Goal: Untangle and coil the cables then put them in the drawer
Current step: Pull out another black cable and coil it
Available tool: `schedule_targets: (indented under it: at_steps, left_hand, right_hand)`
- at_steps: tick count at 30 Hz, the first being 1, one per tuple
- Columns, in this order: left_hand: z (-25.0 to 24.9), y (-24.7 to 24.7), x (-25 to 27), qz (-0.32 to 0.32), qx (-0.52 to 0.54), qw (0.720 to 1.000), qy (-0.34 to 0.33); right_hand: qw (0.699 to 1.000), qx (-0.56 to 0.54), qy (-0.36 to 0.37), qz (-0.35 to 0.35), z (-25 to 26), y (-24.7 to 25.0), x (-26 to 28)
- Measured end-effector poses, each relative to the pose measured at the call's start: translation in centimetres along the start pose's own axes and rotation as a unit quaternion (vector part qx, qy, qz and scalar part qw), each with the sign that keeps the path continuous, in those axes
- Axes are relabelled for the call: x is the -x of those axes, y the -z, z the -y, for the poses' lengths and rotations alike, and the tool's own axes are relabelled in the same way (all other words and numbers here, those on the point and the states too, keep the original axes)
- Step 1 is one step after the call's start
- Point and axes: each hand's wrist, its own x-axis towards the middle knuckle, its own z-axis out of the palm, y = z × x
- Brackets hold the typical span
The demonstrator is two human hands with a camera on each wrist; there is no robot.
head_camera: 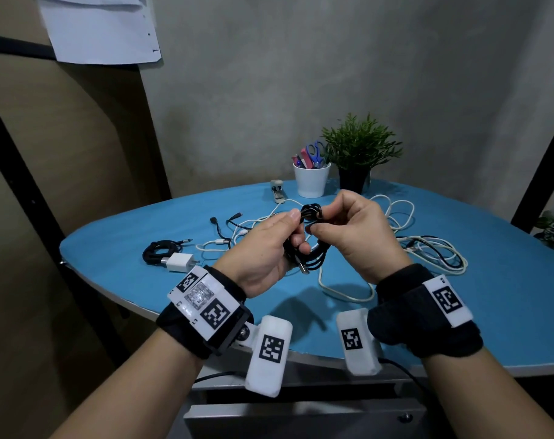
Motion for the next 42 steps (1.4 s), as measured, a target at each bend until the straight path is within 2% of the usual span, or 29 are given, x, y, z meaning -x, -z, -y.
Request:
schedule_targets:
  at_steps: [3, 7, 11, 18, 24, 27, 31, 38, 42]
  left_hand:
    - [-0.2, -0.1, 0.0, -0.002, -0.002, 1.0, 0.004]
    - [0.0, 0.1, -0.1, -0.017, -0.014, 1.0, 0.001]
    - [0.2, 0.2, -0.1, -0.026, -0.018, 0.999, 0.003]
    - [-0.4, 0.2, -0.1, -0.017, 0.014, 1.0, 0.005]
    - [-0.9, 0.5, 0.1, -0.02, -0.025, 0.999, -0.021]
    - [-0.5, 0.9, 0.4, 0.001, -0.069, 0.997, -0.045]
    - [0.1, 1.4, 0.4, -0.028, -0.098, 0.994, -0.047]
    - [-0.3, 1.7, 0.8, -0.013, -0.057, 0.998, -0.033]
    - [-0.3, 1.3, 0.7, -0.009, -0.112, 0.993, -0.026]
  right_hand:
    - [1.0, -0.015, 0.004, 0.006, 0.1, 0.2, -0.1]
    - [0.998, -0.005, 0.004, 0.06, 0.4, 0.5, 0.1]
    - [0.996, -0.048, -0.003, 0.07, 0.8, 0.8, 0.3]
    - [0.997, -0.023, -0.046, 0.063, 1.4, 1.0, -0.3]
    - [0.991, 0.024, -0.047, 0.123, 1.0, 1.2, 0.1]
    - [0.995, 0.036, -0.04, 0.082, 0.7, 1.2, -0.2]
    - [0.999, 0.009, -0.044, 0.029, 0.0, 1.0, -0.4]
    - [0.999, 0.003, -0.046, 0.003, -0.4, 1.1, -0.6]
    - [0.999, 0.009, -0.038, -0.002, -0.3, 0.7, -0.6]
